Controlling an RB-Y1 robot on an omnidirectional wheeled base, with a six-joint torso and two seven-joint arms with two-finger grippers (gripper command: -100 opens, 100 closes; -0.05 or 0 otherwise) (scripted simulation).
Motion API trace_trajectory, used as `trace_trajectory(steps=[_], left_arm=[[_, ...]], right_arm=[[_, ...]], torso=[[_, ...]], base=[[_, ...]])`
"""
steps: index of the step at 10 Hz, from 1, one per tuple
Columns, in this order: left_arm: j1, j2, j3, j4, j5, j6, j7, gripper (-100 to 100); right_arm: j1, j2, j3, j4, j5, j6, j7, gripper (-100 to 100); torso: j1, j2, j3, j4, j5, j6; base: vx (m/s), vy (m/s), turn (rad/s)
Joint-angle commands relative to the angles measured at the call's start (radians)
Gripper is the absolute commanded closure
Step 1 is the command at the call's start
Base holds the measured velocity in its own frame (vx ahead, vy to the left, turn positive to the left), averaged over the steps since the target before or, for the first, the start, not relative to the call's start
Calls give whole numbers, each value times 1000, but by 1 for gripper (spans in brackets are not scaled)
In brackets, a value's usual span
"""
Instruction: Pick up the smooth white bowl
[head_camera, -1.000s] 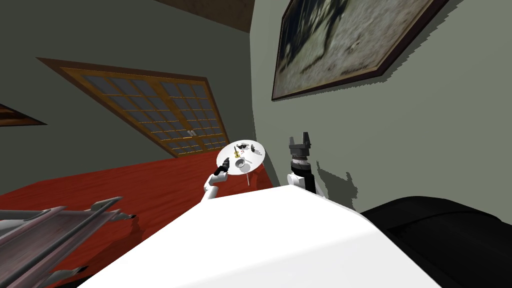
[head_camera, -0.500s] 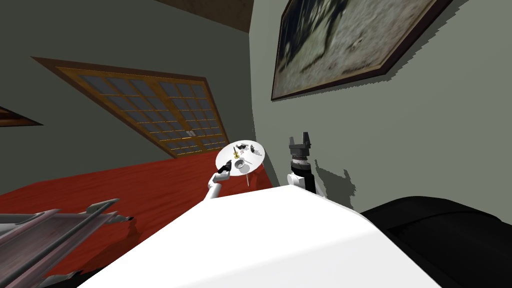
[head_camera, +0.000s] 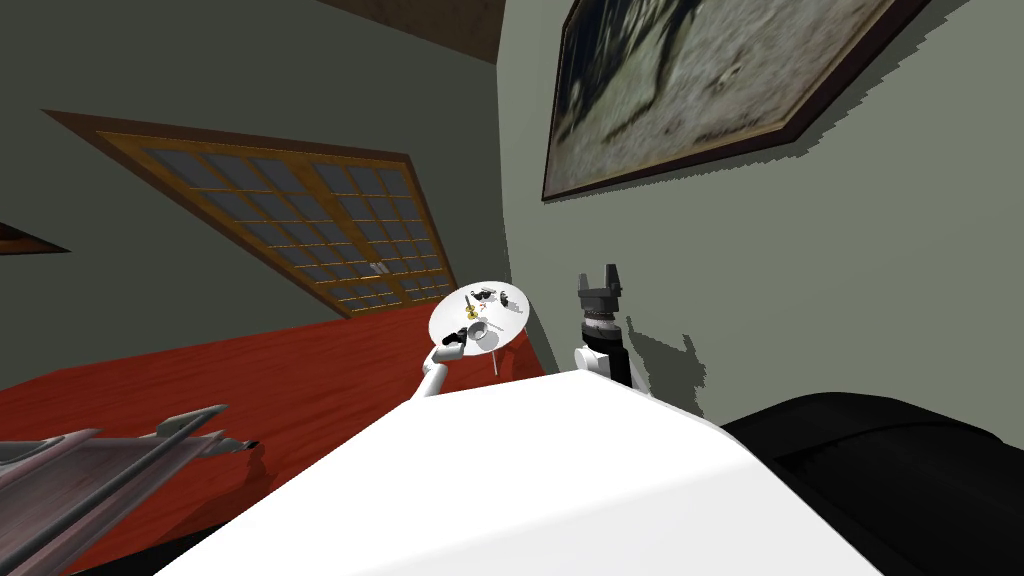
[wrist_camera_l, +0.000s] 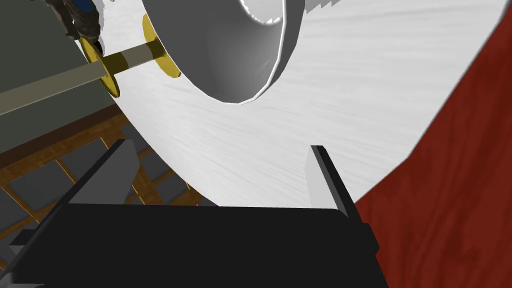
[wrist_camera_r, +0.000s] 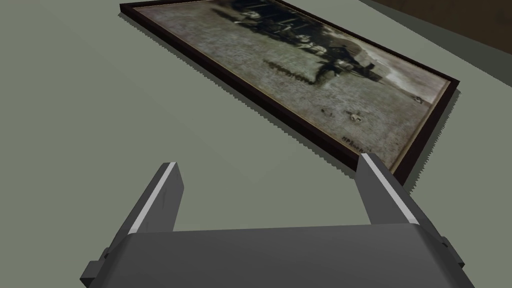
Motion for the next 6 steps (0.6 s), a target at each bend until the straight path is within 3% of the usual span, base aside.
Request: trace_trajectory(steps=[1,6], left_arm=[[-20,-3,1,39,-3,11,-1,-100],[-65,-26,-4,148,-18,78,-6,-100]], right_arm=[[0,0,0,0,0,0,0,0],[0,0,0,0,0,0,0,0]], torso=[[0,0,0,0,0,0],[1,0,0,0,0,0]], base=[[45,-11,-2],[48,1,-12]])
